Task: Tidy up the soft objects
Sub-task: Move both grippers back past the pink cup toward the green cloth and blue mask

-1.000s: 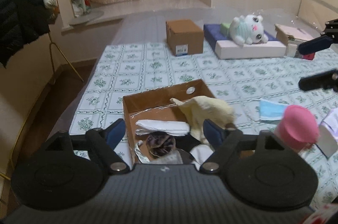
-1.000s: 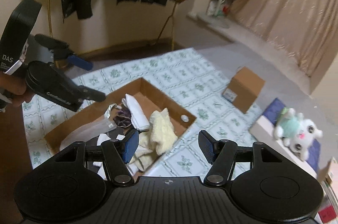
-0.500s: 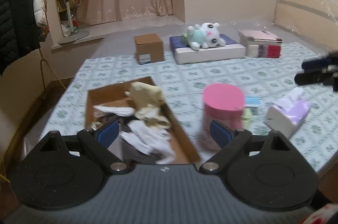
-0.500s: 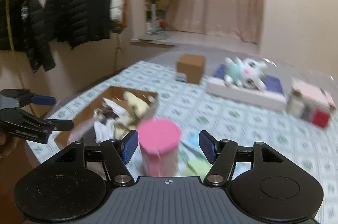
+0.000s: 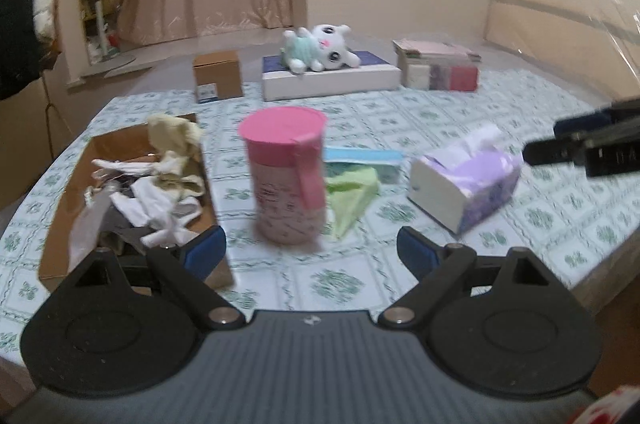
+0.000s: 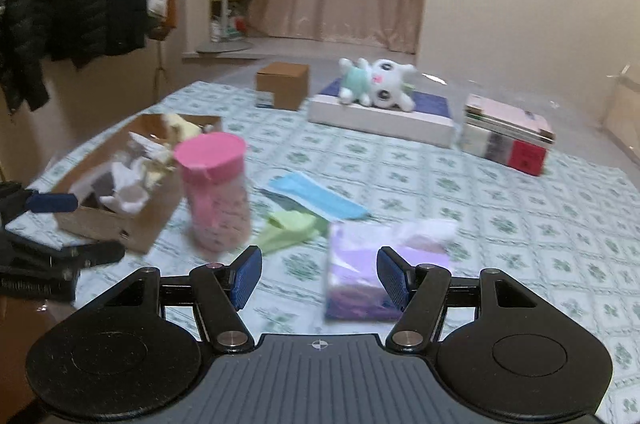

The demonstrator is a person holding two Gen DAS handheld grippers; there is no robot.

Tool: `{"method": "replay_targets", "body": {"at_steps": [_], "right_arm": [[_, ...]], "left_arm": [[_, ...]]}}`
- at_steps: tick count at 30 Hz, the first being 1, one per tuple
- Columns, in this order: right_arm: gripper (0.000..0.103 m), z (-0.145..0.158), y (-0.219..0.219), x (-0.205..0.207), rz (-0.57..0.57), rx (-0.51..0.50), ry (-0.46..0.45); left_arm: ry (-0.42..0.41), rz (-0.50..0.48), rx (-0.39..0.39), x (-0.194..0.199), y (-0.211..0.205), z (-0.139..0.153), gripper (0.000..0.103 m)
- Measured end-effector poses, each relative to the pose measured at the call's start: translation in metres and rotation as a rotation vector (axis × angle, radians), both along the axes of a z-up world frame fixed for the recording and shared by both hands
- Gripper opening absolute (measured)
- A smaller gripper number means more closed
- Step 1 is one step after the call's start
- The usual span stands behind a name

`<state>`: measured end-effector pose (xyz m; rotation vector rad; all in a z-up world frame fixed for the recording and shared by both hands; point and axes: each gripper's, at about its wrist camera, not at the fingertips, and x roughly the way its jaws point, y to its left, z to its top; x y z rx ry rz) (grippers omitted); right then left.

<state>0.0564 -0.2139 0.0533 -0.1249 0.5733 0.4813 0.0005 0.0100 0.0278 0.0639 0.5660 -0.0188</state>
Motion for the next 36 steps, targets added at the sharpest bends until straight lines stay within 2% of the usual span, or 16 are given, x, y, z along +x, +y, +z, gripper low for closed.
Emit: {"method": "replay_targets", "body": {"at_steps": [11,19,29,36], "right_arm": [[0.064,-0.013,-0.03,0.015,-0.049,0.04,0.042],[0.064,-0.017,-0.036,0.045,-0.015,0.027,0.042],[0.064,-0.029,-0.027,0.118,0.089,-0.037,0.059],[0.064,-0.04,-0.016,0.155,0.151,-0.088,0.066]], "left_arm": [[-0.012,-0.094,0.099,0.028,-0.045,-0.028,0.082],[-0.013,-0.114,0.14,0.066,-0.065,-0.05,0.071],[0.009,-0.054,0.163,0.122,-0.083,-0.077,0.055],[0.045,0.04,0.187,0.152,-0.088,-0.101,0.045]]}}
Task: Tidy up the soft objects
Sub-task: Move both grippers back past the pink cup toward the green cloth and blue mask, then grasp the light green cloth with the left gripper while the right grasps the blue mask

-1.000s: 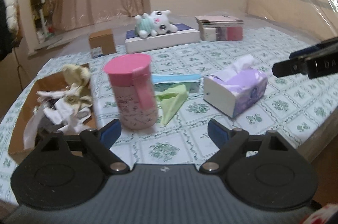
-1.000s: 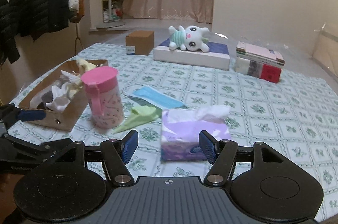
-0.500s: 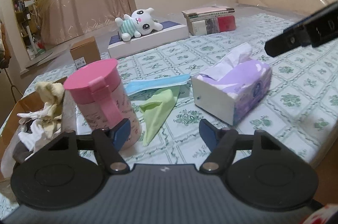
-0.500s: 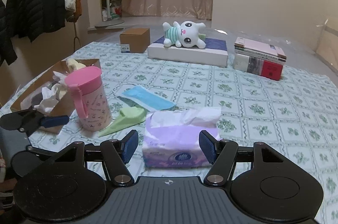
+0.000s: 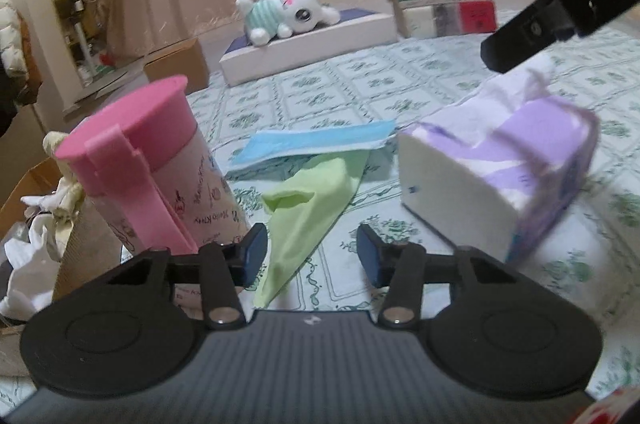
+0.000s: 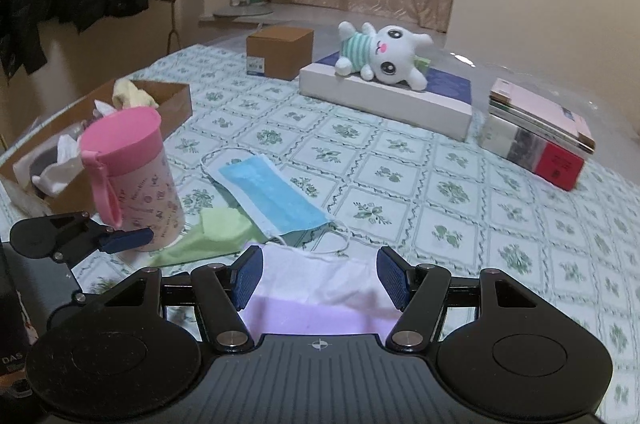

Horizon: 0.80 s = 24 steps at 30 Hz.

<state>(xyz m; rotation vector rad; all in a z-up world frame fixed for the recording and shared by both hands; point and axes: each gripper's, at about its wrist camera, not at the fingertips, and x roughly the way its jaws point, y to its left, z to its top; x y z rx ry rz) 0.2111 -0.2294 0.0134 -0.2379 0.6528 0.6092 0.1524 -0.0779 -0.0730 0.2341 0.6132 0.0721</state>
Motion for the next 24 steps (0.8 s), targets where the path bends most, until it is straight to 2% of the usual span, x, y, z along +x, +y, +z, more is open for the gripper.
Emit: {"method": "replay_targets", "body": {"at_steps": [10,13,19,24], "right_arm": [[0.064,-0.012,0.009,0.021,0.032,-0.014,0.011],[0.064,-0.014,0.01,0.024,0.033,-0.016,0.012],[0.064,-0.017,0.009,0.031,0.033,-0.026,0.016],[0.064,-0.019,0.011,0.037,0.043,-0.04,0.02]], "left_arm": [[-0.021,0.07,0.007,0.022,-0.002,-0.011,0.039],[-0.014,0.083,-0.002,0.029,-0.002,-0.014,0.035],[0.001,0.1,-0.023,0.04,0.0,-0.021,0.034],[0.017,0.098,-0.032,0.043,0.0,-0.026,0.012]]}}
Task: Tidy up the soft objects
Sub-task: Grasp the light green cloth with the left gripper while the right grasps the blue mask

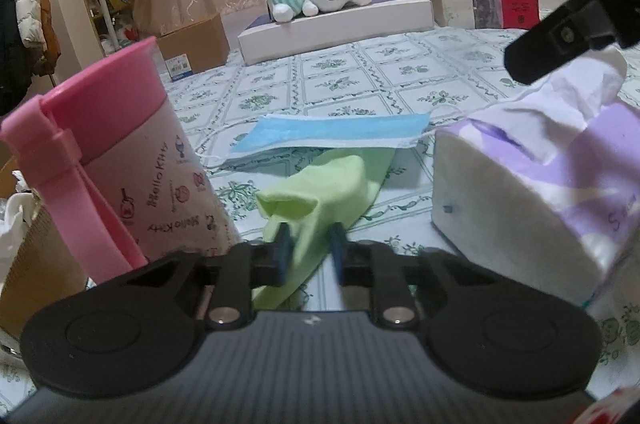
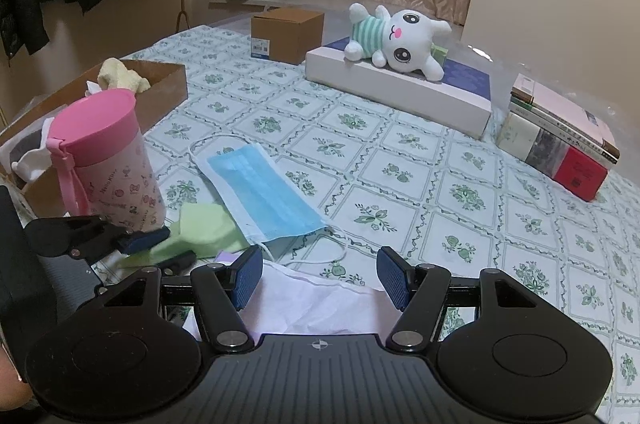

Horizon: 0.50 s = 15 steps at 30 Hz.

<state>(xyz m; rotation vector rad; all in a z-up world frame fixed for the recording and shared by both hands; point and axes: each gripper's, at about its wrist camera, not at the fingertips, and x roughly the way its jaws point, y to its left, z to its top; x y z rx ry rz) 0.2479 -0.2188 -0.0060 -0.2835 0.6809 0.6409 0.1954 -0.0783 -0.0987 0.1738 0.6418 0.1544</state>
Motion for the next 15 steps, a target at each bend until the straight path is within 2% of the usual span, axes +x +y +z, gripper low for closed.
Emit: {"method": "replay_targets", "body": {"at_steps": [3,10,15], "right_arm": [[0.064,0.001,0.004,0.004,0.019,-0.01,0.002],[0.064,0.007,0.026,0.028,0.121,-0.032,0.044],[0.064,-0.004,0.062,0.056,0.233,-0.121,0.101]], "left_arm": [[0.007,-0.004,-0.023,-0.001,0.001,0.0,0.002],[0.021,-0.019,-0.136,-0.019,0.01,0.011,0.001],[0.023,-0.049,-0.175,-0.045,0.014,0.02,0.001]]}}
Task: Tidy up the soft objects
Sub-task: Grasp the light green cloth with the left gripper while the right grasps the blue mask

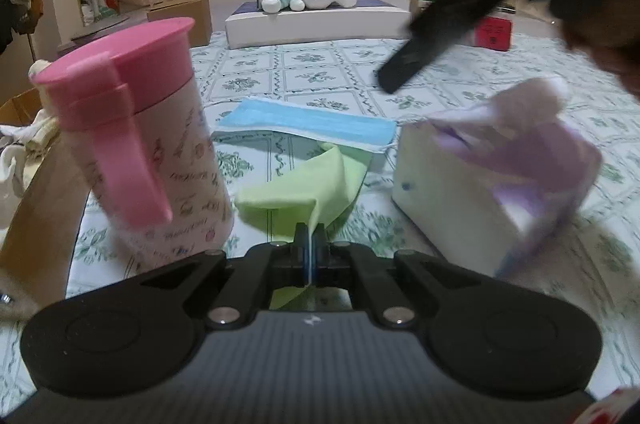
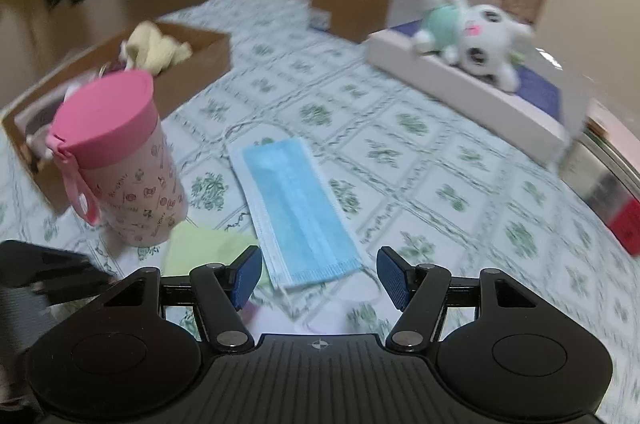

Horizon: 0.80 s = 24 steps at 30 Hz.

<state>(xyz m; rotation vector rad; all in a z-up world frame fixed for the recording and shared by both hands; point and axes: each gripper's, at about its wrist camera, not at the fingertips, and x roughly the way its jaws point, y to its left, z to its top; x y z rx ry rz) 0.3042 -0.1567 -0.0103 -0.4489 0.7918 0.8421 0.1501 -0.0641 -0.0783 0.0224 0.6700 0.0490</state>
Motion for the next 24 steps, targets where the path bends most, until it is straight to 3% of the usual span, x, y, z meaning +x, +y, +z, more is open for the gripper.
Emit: {"method": "replay_targets", "body": {"at_steps": [7,13,18,24], "right_arm": [[0.064,-0.034,0.053,0.047,0.137,-0.097,0.128],[0.074,-0.062,0.085,0.07,0.187,-0.215,0.107],[0.081,-0.073,0.098,0.081,0.213,-0.225,0.146],[0.079,-0.076,0.103,0.084,0.197,-0.222,0.17]], "left_arm": [[0.007,-0.03,-0.047,-0.033,0.007,0.005,0.001],[-0.005,-0.047,-0.065,-0.045,0.014,0.009,0.001],[-0.004,-0.048,-0.092,-0.045,0.018,0.008,0.001],[0.002,-0.034,-0.107,-0.042,0.023,0.005,0.001]]}}
